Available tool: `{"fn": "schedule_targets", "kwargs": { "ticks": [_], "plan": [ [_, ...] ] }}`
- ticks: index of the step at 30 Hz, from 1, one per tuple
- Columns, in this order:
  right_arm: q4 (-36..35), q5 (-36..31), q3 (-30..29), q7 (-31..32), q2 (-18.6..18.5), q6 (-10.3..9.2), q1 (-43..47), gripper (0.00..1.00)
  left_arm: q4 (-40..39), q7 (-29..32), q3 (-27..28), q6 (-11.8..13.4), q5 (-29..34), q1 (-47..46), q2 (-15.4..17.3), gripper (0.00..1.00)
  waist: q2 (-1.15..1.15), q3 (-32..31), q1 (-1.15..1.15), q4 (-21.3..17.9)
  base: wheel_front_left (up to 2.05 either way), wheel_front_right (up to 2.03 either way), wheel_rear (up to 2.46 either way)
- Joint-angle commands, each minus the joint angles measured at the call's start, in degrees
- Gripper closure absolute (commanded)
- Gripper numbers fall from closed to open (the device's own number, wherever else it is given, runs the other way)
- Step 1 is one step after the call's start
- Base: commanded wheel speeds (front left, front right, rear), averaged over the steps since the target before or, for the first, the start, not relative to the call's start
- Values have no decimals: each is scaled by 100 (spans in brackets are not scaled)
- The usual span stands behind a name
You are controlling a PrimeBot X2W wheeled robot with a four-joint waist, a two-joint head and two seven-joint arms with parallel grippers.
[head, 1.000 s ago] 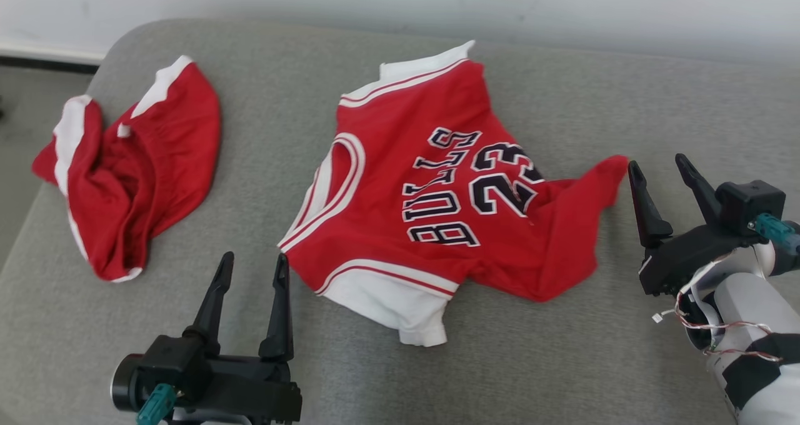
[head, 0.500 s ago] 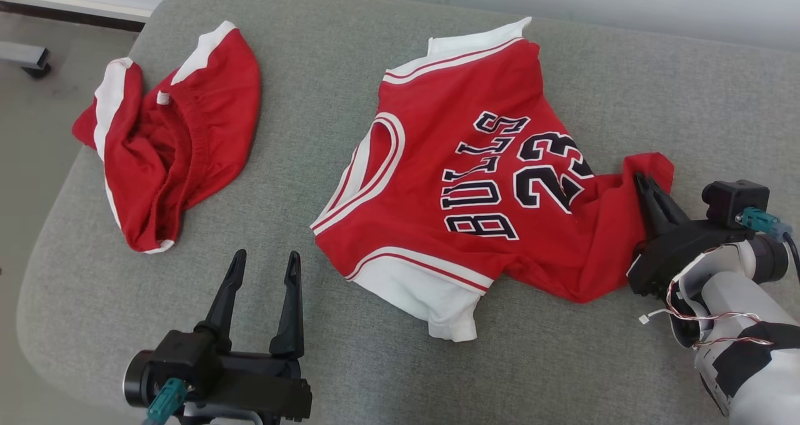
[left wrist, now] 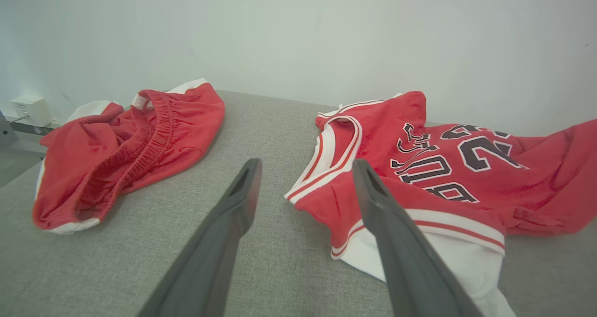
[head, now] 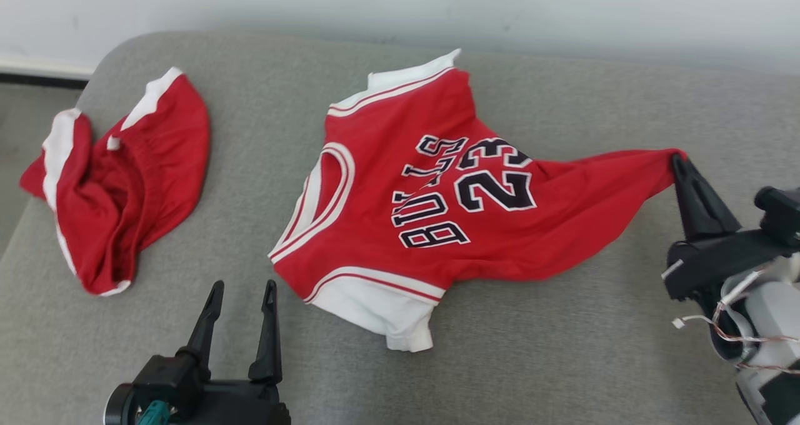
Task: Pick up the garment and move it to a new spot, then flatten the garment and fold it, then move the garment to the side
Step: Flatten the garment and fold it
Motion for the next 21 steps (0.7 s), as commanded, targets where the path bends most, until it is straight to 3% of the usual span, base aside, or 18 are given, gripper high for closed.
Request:
{"fn": "schedule_targets", "kwargs": {
  "ticks": [1, 12, 21],
  "plan": [
    [-120, -42, -59, -27, -75, -15, 134, 100, 18, -5, 37, 3, 72, 84, 2, 0, 0, -295, 0, -317, 0, 0, 0],
    [-1942, -280, -1271, -18, -523, -15, 1845, 100, 51, -5, 102, -47, 31, 259, 3, 0, 0, -432, 0, -611, 0, 0, 0],
    [-2951, -610, -2087, 629, -293, -15, 2641, 100, 84, -4, 116, -35, -25, 222, 2, 0, 0, -360, 0, -551, 0, 0, 0]
  ]
}}
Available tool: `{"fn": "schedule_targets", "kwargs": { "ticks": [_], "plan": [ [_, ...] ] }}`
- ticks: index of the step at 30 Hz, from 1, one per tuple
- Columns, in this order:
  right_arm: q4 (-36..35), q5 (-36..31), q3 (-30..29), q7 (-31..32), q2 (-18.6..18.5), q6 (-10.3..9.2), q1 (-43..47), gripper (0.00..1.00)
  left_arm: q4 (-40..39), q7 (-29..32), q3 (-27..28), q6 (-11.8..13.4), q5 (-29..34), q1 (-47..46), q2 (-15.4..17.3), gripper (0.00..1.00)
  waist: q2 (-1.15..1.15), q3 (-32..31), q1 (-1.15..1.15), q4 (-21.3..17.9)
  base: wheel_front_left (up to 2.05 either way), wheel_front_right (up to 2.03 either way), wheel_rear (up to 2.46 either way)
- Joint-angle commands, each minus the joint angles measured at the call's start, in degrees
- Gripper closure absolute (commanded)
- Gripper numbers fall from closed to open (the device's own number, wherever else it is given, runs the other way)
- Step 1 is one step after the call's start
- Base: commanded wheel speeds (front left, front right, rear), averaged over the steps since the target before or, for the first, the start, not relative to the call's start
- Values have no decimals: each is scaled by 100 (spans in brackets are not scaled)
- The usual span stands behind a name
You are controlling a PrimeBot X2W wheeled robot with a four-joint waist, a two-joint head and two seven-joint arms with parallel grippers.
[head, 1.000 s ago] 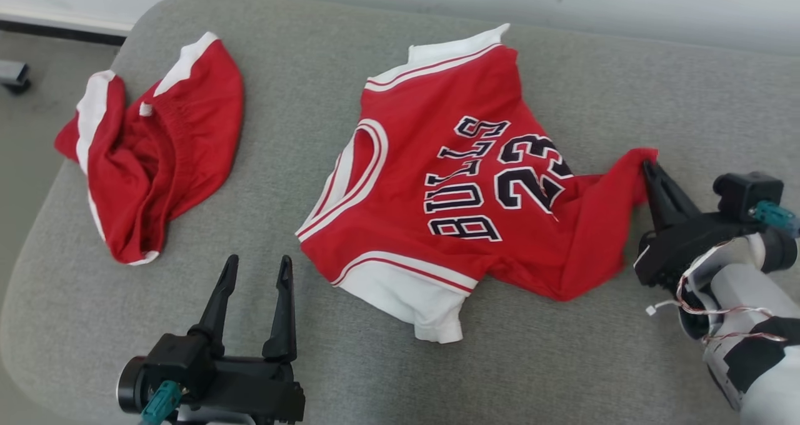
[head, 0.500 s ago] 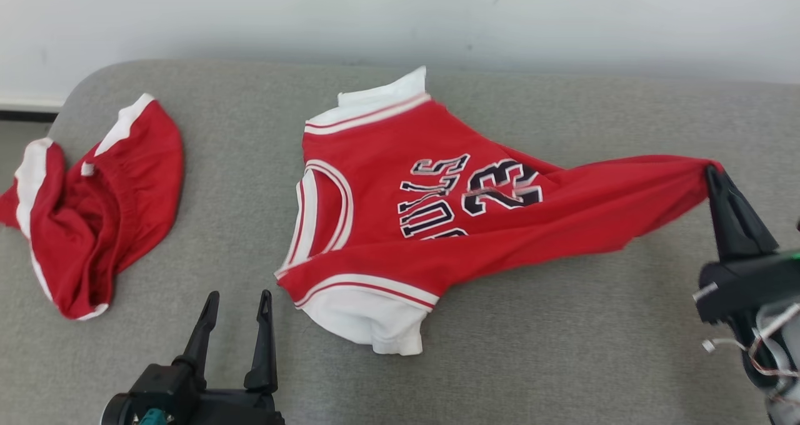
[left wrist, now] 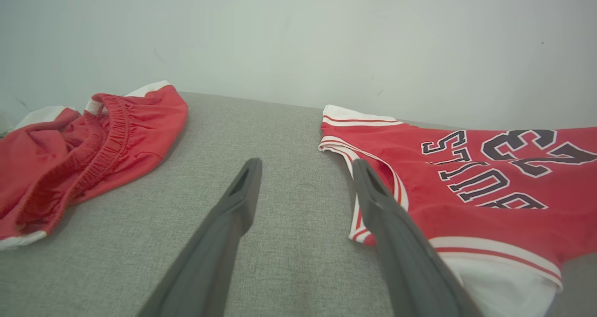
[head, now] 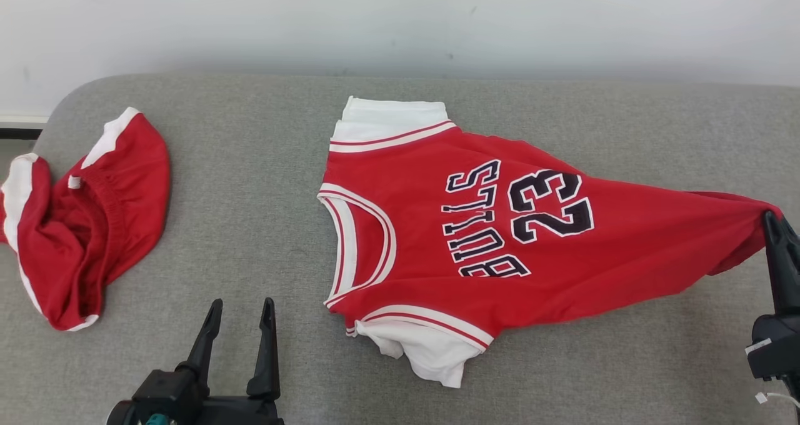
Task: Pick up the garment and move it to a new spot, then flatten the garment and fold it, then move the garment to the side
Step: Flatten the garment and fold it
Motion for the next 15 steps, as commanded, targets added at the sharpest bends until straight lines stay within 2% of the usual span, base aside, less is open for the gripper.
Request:
{"fn": "schedule_targets", "kwargs": {
  "ticks": [1, 5, 13, 15],
  "plan": [
    [-88, -154, -35, 99, 47, -15, 8, 100, 26, -5, -20, 15, -75, -36, 2, 0, 0, 3, 0, 56, 0, 0, 0],
    [-28, -357, 48, 258, 44, -15, -234, 100, 28, -5, -82, 27, -79, -102, 2, 0, 0, 29, 0, 174, 0, 0, 0],
    [1059, -514, 556, 401, -338, -15, -1317, 100, 17, -5, -218, 55, -156, -213, 1, 0, 0, 260, 0, 457, 0, 0, 0],
    [1509, -549, 700, 417, -449, -15, -1621, 100, 27, -5, -293, 73, -181, -272, 3, 0, 0, 340, 0, 555, 0, 0, 0]
  ]
}}
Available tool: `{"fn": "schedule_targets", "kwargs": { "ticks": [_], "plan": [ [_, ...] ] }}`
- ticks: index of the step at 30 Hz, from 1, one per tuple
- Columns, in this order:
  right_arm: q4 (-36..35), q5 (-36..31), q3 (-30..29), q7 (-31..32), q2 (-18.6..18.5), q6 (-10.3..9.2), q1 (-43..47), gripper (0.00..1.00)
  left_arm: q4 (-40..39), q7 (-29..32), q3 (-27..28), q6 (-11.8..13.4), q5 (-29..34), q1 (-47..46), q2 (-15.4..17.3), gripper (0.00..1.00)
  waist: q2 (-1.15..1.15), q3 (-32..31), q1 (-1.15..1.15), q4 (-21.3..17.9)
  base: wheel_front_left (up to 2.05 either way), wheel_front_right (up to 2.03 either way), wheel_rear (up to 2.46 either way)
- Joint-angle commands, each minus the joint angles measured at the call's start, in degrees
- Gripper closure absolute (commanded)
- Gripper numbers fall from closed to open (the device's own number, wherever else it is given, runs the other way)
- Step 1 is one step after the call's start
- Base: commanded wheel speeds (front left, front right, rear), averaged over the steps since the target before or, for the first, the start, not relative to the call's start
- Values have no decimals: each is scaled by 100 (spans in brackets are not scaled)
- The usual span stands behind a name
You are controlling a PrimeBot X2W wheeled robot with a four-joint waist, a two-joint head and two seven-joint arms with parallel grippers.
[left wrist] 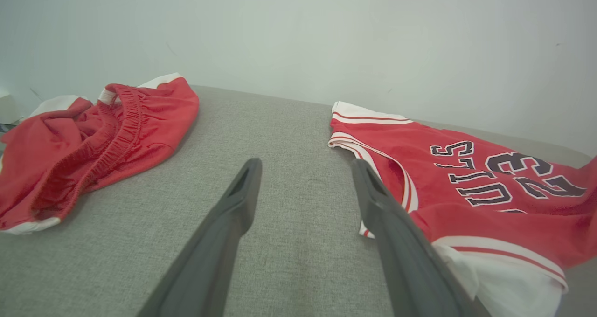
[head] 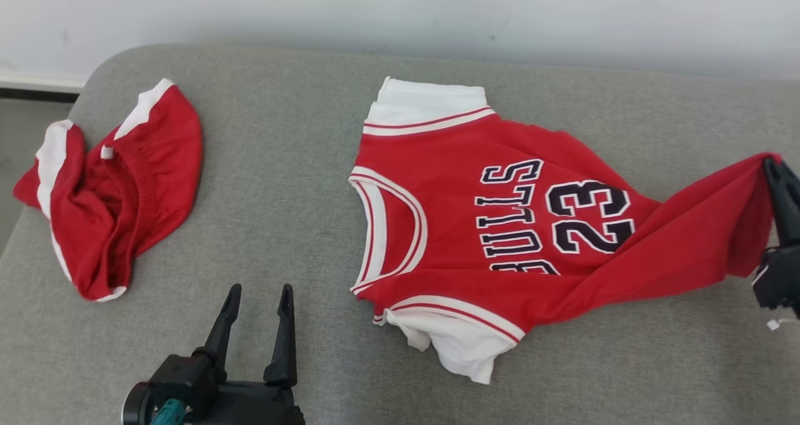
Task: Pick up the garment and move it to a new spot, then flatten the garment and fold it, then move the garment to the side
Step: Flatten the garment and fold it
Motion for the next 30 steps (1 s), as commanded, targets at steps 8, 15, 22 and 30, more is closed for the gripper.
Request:
{"fn": "schedule_targets", "kwargs": {
  "ticks": [8, 15, 22, 30],
  "plan": [
    [1634, -92, 641, -289, -311, -15, -1072, 28, -35, -6, -190, 117, -63, -196, 3, 0, 0, 333, 0, 328, 0, 0, 0],
    [2363, 20, 971, -808, -103, -15, -1528, 0, 1, -6, -135, 144, 18, -172, 2, 0, 0, 230, 0, 110, 0, 0, 0],
    [1827, 120, 695, -1035, 123, -15, -1337, 0, -19, -6, 86, 79, 188, -34, 3, 0, 0, 3, 0, -302, 0, 0, 0],
    [239, -56, -127, -1038, 602, -15, -118, 0, -34, -6, 339, -10, 271, 63, 3, 0, 0, -127, 0, -684, 0, 0, 0]
  ]
}}
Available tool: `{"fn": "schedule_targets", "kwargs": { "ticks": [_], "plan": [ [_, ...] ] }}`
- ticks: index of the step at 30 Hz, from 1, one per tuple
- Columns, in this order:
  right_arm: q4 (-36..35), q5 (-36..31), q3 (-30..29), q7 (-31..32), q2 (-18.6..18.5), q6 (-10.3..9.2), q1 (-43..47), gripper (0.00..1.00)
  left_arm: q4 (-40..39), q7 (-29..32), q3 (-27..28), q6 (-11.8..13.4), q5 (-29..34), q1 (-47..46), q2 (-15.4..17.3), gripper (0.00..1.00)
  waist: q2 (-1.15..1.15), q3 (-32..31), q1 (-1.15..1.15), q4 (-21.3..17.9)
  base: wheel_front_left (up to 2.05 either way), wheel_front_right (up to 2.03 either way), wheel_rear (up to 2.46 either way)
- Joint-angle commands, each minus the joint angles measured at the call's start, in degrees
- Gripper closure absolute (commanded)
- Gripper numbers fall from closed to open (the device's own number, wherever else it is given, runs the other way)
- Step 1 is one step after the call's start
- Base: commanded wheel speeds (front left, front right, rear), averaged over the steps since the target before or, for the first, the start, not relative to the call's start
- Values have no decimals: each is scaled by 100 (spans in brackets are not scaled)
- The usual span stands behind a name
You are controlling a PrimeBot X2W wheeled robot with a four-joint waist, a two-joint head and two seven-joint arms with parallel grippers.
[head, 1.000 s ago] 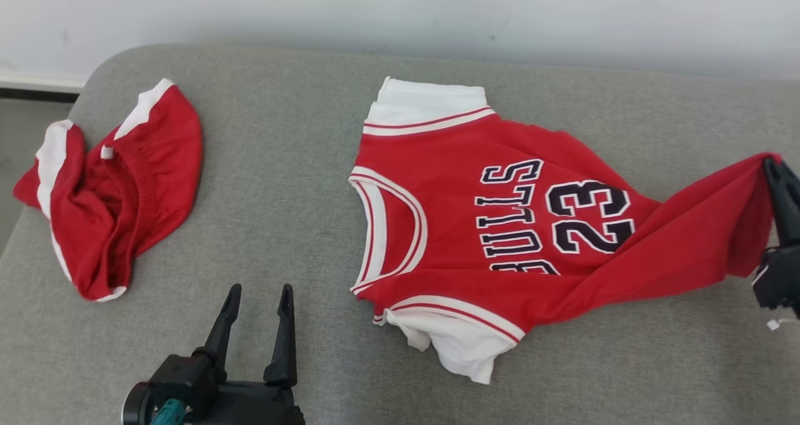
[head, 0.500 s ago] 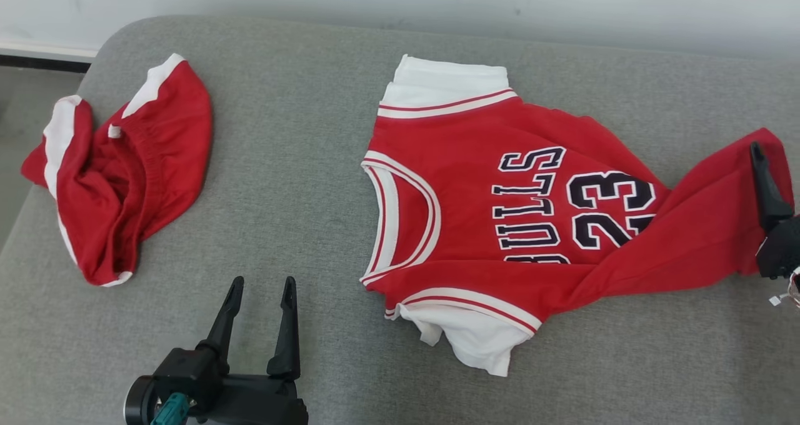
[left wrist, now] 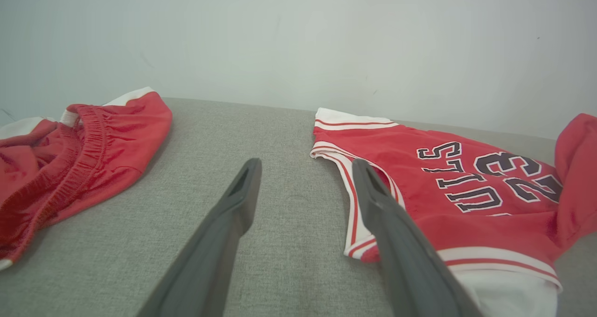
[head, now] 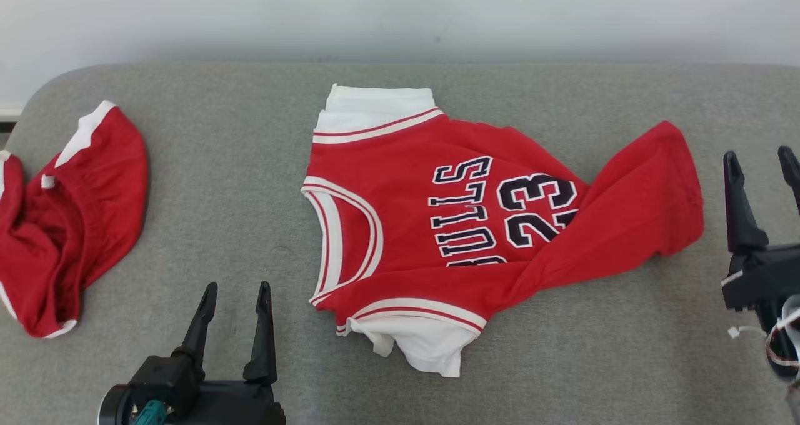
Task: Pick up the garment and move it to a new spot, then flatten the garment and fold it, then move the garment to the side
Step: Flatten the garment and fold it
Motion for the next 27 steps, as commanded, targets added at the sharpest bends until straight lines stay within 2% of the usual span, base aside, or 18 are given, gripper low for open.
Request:
{"fn": "schedule_targets", "kwargs": {
  "ticks": [1, 10, 16, 21, 27],
  "plan": [
    [-203, -54, -96, -25, 75, -14, 237, 0, -2, -6, 45, -25, 38, 92, 4, 0, -1, -115, 0, -175, 0, 0, 0],
    [-1406, -231, -550, -26, 633, -15, 1526, 0, 31, -6, 205, -90, 65, 264, 4, 0, -1, -363, 0, -397, 0, 0, 0],
    [-1884, -388, -646, -25, 950, -15, 2013, 0, 29, -6, 291, -119, 64, 319, 3, 0, -1, -426, 0, -451, 0, 0, 0],
    [-2126, -557, -727, -18, 1283, -15, 2383, 0, 40, -6, 282, -130, 56, 357, 4, 0, -1, -488, 0, -449, 0, 0, 0],
    [-2155, -644, -727, -17, 1390, -15, 2542, 0, 65, -6, 291, -153, 89, 396, 3, 0, -1, -519, 0, -436, 0, 0, 0]
  ]
}}
